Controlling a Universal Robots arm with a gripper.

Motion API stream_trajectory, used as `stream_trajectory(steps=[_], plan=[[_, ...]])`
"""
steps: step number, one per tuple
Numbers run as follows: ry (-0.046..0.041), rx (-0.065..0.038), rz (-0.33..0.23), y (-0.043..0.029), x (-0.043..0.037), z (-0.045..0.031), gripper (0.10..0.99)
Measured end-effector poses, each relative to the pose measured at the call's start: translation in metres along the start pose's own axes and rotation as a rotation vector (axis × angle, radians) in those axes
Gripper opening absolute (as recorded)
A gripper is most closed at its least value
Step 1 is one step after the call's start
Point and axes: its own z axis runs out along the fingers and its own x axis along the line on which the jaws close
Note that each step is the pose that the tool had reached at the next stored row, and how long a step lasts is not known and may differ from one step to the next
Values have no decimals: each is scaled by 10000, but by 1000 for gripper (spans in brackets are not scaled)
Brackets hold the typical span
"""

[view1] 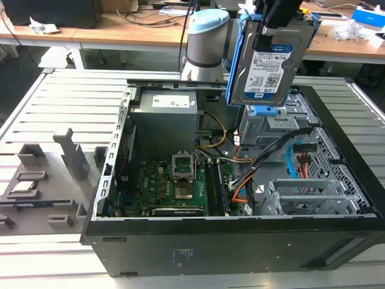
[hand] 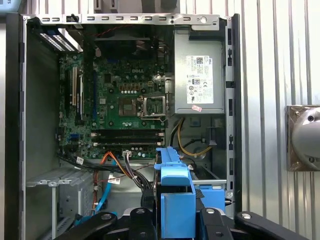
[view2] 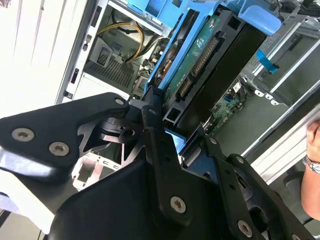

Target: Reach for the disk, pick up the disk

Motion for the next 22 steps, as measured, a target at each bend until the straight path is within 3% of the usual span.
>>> stream_trajectory(steps=[22], plan=[[0,0,0,-4,264,0,369]])
